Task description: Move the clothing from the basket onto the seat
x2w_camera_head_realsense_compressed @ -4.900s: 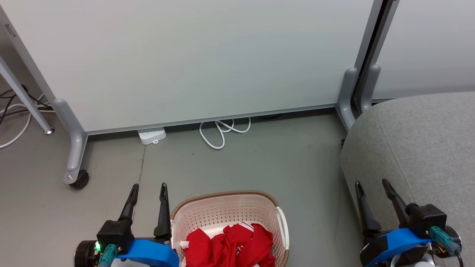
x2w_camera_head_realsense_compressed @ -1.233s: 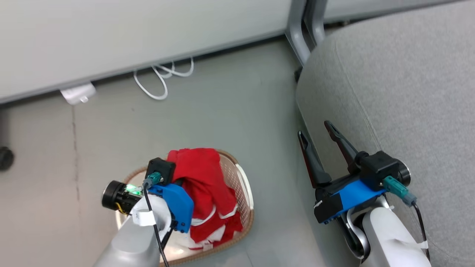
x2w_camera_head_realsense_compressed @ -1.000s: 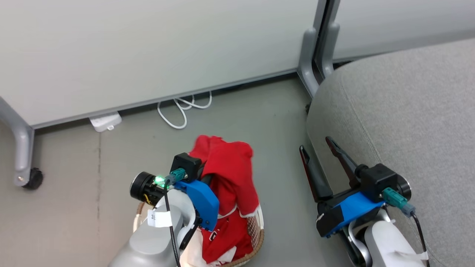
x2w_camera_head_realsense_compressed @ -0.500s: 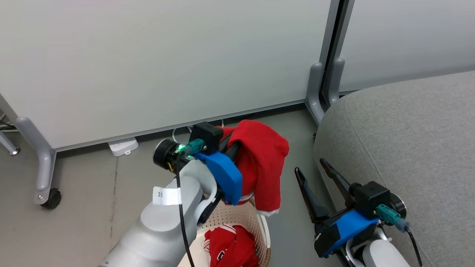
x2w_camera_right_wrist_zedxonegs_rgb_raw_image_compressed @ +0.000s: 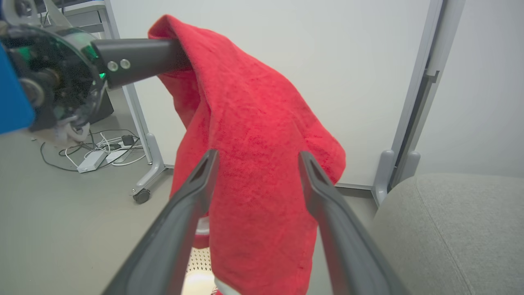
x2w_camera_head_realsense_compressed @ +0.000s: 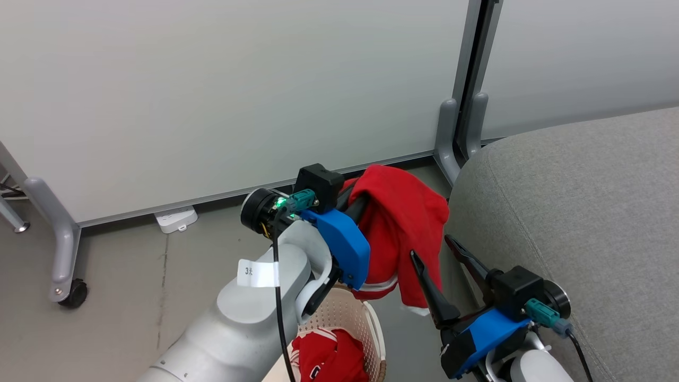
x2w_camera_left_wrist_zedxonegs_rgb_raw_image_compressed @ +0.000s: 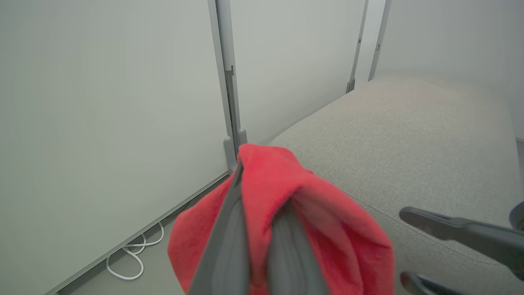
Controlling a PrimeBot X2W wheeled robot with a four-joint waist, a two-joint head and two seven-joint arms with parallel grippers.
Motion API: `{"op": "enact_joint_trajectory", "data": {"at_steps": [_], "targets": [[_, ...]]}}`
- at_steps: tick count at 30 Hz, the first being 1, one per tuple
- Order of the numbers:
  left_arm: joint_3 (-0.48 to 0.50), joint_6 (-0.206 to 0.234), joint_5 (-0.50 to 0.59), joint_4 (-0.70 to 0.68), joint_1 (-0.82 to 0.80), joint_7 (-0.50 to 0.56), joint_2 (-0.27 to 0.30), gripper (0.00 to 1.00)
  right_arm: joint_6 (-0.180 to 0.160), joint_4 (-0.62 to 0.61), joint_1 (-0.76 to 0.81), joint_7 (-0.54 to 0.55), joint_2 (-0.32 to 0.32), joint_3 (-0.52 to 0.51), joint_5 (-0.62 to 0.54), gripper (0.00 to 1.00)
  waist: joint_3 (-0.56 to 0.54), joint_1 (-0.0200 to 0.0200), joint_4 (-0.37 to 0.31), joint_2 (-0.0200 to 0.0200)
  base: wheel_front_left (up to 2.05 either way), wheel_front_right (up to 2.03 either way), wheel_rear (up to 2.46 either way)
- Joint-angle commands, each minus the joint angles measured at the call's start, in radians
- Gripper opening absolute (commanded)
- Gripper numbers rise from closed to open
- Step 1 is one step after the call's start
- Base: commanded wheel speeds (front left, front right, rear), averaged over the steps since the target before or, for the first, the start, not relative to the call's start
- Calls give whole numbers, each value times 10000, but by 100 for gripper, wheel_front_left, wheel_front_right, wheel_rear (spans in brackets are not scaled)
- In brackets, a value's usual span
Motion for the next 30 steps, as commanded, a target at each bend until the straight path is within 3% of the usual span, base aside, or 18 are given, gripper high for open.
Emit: {"op": "enact_joint_trajectory", "data": {"at_steps": [1,12,30], "targets": [[-84,62,-68,24,-115,-72,16,0,5,-39,2,23,-32,29,-79,100,1,0,2,-1,0,0,0],[-871,223,-698,-18,-249,-264,9,0,5,361,-558,145,-32,390,124,100,52,0,106,-1,0,0,0],[-2063,391,-1664,-605,-648,-461,10,0,5,3540,-2554,-180,-33,988,660,100,76,0,440,-1,0,0,0]]}}
